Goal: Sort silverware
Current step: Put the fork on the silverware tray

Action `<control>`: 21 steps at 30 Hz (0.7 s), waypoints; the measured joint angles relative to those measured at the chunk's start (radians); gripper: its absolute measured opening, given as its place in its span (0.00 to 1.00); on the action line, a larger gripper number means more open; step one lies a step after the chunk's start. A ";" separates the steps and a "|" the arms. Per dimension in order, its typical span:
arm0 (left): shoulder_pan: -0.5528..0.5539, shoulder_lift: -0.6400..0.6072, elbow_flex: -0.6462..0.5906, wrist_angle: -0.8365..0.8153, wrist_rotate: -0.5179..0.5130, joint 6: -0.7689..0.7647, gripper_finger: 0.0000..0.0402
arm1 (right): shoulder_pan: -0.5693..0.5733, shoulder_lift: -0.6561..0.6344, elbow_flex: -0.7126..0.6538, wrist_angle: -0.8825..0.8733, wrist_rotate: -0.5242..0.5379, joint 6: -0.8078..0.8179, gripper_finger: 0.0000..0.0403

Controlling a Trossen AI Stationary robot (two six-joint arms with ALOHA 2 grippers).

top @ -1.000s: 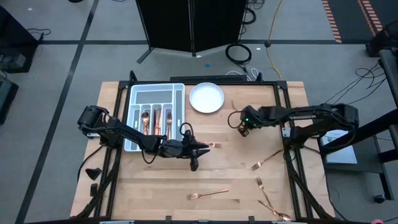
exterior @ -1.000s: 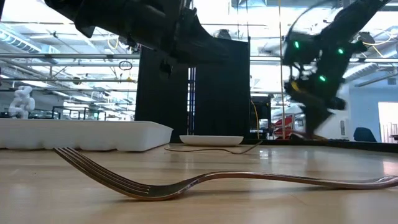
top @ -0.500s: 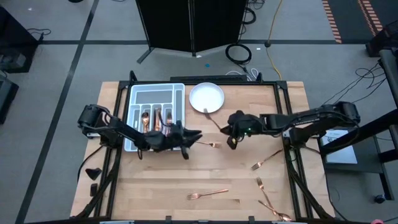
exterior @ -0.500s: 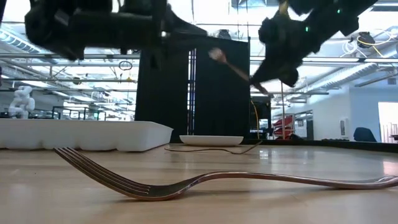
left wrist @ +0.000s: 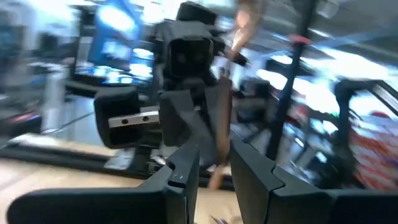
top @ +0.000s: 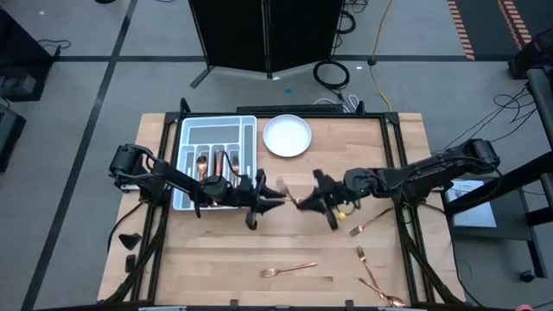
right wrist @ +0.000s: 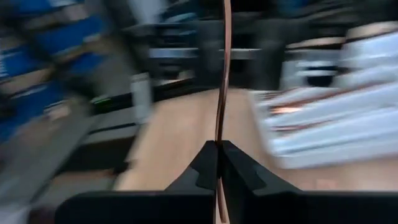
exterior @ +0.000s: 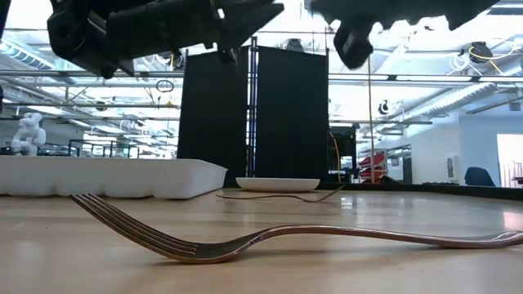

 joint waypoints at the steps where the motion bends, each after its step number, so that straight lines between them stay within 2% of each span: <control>1: 0.002 0.000 0.002 -0.002 0.043 0.026 0.21 | 0.008 0.000 0.000 0.020 -0.057 -0.012 0.00; 6: -0.001 0.000 0.027 -0.003 0.201 0.166 0.21 | 0.053 0.001 0.000 0.153 -0.332 -0.075 0.00; 14: -0.038 0.000 0.172 -0.031 0.406 0.255 0.21 | 0.099 0.117 0.000 0.373 -0.558 -0.074 0.00; 17: -0.053 0.000 0.242 -0.136 0.422 0.254 0.21 | 0.100 0.176 0.000 0.417 -0.583 -0.032 0.00; 21: -0.064 0.000 0.345 -0.400 0.424 0.293 0.21 | 0.098 0.250 0.000 0.509 -0.627 0.011 0.00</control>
